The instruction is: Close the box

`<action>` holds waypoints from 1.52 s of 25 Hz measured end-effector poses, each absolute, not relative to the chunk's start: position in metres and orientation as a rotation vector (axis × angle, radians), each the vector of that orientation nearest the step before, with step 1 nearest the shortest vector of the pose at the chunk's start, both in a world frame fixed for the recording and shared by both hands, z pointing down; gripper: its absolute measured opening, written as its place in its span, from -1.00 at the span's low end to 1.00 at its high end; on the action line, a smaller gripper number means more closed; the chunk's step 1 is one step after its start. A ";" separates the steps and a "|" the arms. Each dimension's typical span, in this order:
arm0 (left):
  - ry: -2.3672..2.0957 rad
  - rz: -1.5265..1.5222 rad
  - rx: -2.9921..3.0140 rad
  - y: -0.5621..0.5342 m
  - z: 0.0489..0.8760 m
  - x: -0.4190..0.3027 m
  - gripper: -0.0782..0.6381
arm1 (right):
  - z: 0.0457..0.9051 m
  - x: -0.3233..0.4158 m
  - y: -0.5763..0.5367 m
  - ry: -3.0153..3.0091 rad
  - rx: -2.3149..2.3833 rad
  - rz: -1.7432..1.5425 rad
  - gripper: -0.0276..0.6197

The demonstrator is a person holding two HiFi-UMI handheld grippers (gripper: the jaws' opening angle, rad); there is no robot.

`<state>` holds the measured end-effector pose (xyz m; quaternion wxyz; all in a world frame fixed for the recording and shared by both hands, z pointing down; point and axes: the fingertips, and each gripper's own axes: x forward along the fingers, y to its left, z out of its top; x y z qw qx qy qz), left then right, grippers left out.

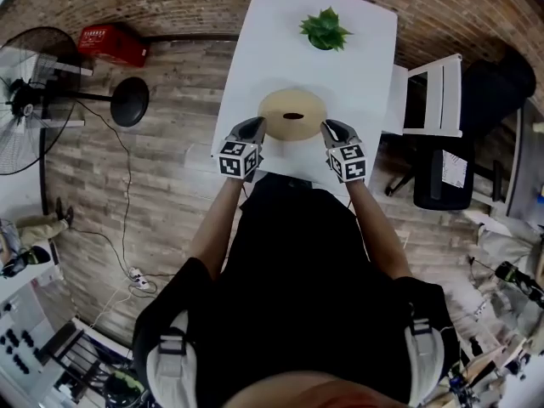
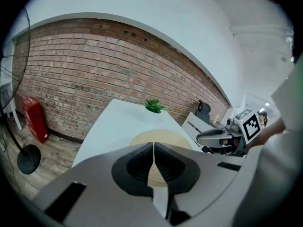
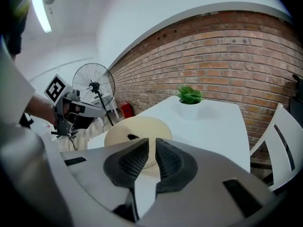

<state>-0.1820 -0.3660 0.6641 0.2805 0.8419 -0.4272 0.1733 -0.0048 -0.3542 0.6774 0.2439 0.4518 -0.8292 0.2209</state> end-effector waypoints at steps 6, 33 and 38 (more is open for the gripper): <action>-1.166 0.436 2.258 -0.349 0.652 -0.183 -0.72 | 0.661 -0.016 -0.338 -2.340 1.159 0.532 -0.92; -1.297 0.426 2.231 -0.252 0.627 -0.165 -0.72 | 0.649 -0.005 -0.256 -2.429 1.047 0.449 -0.92; -1.312 0.427 2.218 -0.239 0.628 -0.164 -0.72 | 0.654 -0.002 -0.245 -2.430 1.032 0.456 -0.92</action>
